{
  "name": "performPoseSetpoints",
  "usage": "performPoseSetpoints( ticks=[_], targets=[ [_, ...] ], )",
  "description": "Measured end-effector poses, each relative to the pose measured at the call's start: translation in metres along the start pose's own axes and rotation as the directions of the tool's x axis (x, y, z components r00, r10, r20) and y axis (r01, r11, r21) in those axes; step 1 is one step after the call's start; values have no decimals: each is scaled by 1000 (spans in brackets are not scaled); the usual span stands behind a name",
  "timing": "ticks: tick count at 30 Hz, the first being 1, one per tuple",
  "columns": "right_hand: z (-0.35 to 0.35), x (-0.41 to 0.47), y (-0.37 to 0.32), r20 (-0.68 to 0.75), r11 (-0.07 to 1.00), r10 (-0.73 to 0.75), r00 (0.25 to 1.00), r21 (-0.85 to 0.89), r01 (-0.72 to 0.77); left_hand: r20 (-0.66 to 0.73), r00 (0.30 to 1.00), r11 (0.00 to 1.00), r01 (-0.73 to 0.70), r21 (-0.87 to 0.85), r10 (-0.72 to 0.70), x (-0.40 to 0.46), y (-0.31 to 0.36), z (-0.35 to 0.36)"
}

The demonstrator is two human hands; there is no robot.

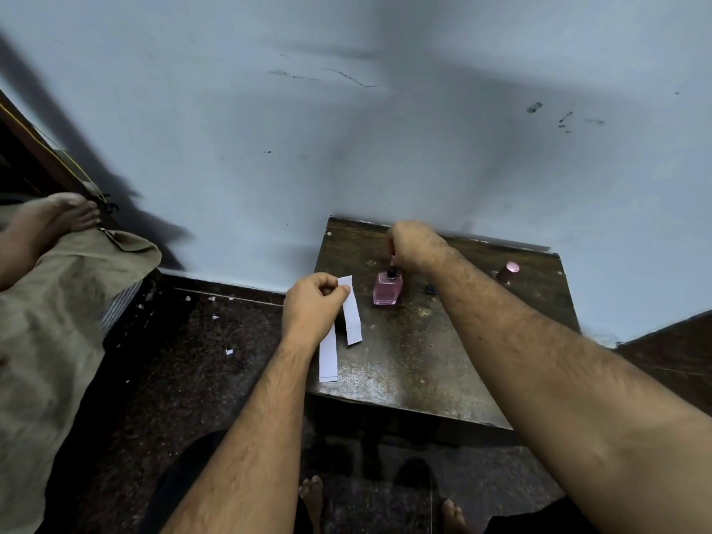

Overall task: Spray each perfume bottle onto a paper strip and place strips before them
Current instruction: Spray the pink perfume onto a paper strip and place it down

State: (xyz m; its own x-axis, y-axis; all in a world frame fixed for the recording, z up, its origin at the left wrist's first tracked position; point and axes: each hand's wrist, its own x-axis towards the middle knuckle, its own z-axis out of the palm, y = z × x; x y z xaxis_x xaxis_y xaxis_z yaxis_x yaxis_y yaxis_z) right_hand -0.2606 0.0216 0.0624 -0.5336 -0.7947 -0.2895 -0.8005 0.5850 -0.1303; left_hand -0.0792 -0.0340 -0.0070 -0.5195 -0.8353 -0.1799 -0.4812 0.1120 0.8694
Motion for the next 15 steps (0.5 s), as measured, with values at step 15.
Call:
performPoseSetpoints(
  ticks=[15],
  targets=[
    [-6, -8, 4, 96, 997, 59, 994, 47, -63, 7, 1000, 1000, 3, -7, -3, 2, 0, 6]
  ],
)
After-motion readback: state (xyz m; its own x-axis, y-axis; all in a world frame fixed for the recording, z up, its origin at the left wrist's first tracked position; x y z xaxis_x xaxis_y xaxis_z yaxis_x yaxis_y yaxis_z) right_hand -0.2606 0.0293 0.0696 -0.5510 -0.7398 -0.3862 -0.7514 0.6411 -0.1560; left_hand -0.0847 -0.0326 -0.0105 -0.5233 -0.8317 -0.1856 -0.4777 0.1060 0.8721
